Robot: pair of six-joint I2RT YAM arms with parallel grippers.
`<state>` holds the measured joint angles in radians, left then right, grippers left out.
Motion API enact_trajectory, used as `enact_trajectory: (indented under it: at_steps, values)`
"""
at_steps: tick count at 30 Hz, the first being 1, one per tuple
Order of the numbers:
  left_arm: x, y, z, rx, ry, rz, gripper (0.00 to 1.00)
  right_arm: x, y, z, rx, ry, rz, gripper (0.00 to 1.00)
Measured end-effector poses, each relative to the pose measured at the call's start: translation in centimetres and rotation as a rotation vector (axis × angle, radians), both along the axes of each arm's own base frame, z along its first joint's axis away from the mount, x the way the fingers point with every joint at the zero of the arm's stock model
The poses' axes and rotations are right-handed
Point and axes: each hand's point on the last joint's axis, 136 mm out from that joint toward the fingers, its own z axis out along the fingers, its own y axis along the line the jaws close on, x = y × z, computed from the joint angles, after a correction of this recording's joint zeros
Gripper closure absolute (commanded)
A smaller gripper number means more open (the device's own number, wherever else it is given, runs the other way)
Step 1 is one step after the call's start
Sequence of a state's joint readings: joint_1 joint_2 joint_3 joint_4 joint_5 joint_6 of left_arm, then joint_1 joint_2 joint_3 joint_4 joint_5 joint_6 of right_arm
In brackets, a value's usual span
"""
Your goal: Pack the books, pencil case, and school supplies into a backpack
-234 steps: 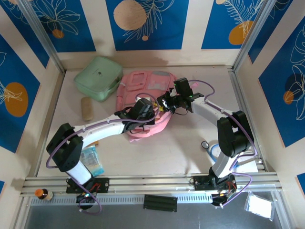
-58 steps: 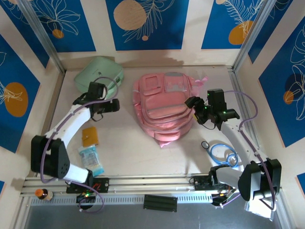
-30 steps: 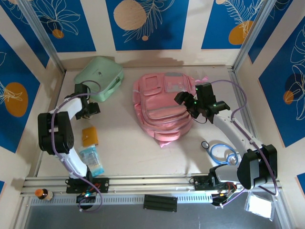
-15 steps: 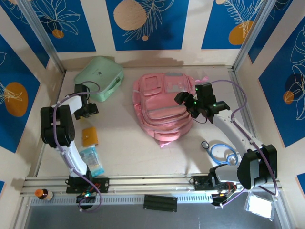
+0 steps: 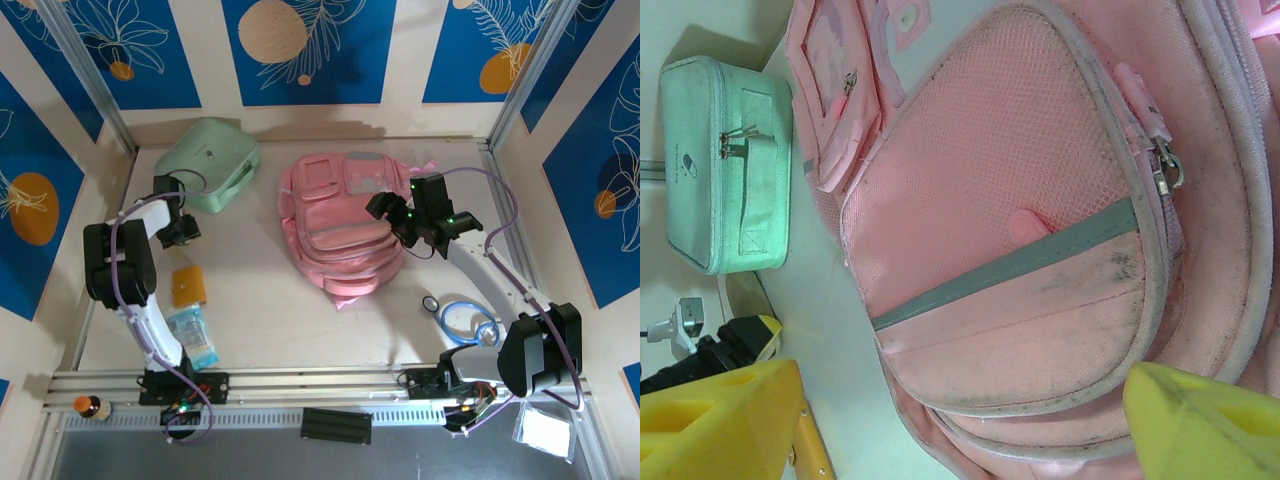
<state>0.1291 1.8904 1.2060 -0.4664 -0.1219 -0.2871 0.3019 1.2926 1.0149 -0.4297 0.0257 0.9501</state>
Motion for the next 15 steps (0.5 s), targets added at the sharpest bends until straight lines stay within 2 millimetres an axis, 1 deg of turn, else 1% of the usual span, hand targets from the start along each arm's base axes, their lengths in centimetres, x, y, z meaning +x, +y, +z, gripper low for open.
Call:
enact_trajectory:
  at_steps: [2, 5, 7, 10, 13, 14, 15]
  values:
    - [-0.3, -0.1, 0.1, -0.005, -0.005, -0.001, 0.55, 0.0, 0.0, 0.0, 0.001, -0.002, 0.001, 0.16]
    - [-1.5, -0.6, 0.8, -0.022, -0.015, 0.003, 0.56, 0.0, 0.2, 0.1, 0.005, -0.004, 0.007, 0.16]
    - [-2.2, -1.0, 1.8, -0.037, -0.031, 0.003, 0.56, 0.1, 0.5, 0.1, 0.010, -0.007, 0.014, 0.16]
    - [-3.2, -2.4, 4.0, -0.064, -0.081, -0.018, 0.58, 0.1, 1.0, -0.2, 0.016, 0.000, 0.031, 0.16]
    - [-3.7, -5.0, 7.0, -0.102, -0.159, -0.075, 0.58, 0.2, 1.7, -1.0, 0.027, 0.021, 0.054, 0.16]
    - [-3.7, -6.3, 8.1, -0.118, -0.190, -0.108, 0.59, 0.3, 2.1, -1.2, 0.034, 0.026, 0.068, 0.16]
    - [-3.7, -8.0, 9.5, -0.137, -0.226, -0.157, 0.59, 0.3, 2.4, -1.3, 0.042, 0.033, 0.083, 0.16]
